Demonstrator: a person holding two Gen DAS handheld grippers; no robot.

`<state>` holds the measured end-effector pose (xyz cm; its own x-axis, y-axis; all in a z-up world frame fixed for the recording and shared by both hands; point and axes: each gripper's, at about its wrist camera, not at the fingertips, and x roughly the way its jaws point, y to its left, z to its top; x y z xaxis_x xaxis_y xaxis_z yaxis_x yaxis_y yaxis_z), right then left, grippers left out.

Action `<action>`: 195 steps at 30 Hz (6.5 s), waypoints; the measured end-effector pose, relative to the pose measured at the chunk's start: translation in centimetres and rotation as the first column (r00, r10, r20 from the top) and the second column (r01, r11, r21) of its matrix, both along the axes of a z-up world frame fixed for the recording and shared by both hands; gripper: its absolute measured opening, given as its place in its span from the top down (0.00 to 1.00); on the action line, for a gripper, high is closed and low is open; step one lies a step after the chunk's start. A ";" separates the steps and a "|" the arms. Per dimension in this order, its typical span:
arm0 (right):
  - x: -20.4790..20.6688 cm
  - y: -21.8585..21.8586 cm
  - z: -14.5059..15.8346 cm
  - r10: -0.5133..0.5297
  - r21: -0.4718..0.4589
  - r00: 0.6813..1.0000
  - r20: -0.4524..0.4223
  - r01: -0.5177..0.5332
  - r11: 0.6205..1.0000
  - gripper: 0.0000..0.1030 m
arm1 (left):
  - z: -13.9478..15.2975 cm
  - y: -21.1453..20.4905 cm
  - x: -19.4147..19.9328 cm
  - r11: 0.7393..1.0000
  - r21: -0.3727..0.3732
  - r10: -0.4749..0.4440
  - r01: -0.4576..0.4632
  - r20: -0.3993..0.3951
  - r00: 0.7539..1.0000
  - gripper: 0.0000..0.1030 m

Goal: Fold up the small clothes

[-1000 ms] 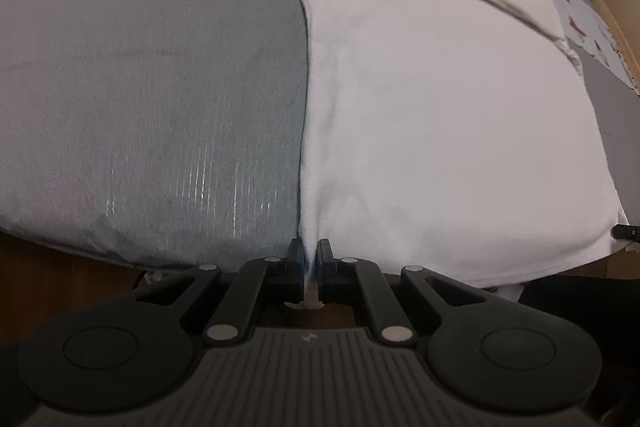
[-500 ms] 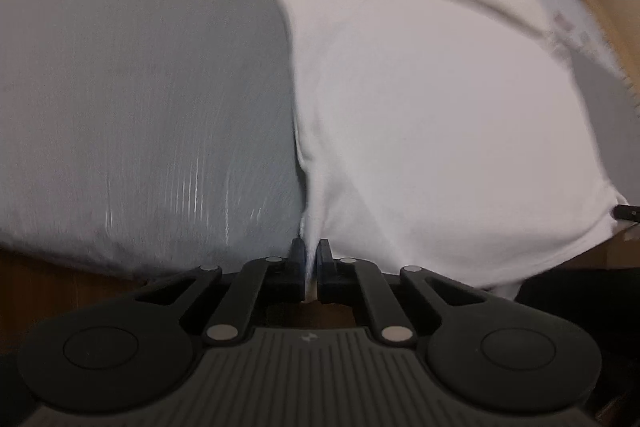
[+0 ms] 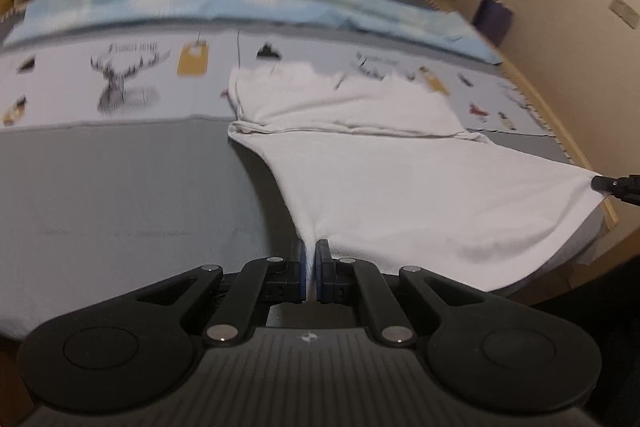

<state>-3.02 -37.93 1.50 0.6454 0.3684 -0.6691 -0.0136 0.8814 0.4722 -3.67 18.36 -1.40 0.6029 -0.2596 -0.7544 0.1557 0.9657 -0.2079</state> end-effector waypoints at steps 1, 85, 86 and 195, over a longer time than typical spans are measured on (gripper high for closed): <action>-0.8 -0.5 0.2 -0.009 0.019 1.000 -0.003 0.009 1.000 0.95 | 0.8 0.2 -1.1 1.000 -0.006 -0.006 0.006 0.016 1.000 0.96; 30.0 7.0 -14.2 -0.056 -0.248 0.998 -0.026 0.048 0.968 0.74 | -10.2 3.4 28.4 0.988 0.001 0.156 -0.156 -0.005 0.988 0.87; 29.3 6.9 -14.2 -0.043 -0.243 0.998 -0.048 0.030 0.970 0.74 | -10.1 3.3 27.7 0.991 -0.005 0.133 -0.133 -0.024 0.991 0.87; 15.9 10.6 -7.1 0.055 -0.548 0.997 0.052 -0.017 0.836 0.45 | -19.3 7.2 24.1 0.949 -0.286 0.043 -0.135 -0.306 0.951 0.83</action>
<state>12.84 -27.30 -5.58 0.6867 -0.0216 -0.7267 -0.0637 0.9939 -0.0897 20.48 25.61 -20.74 0.3992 -0.4567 -0.7950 -0.0400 0.8576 -0.5128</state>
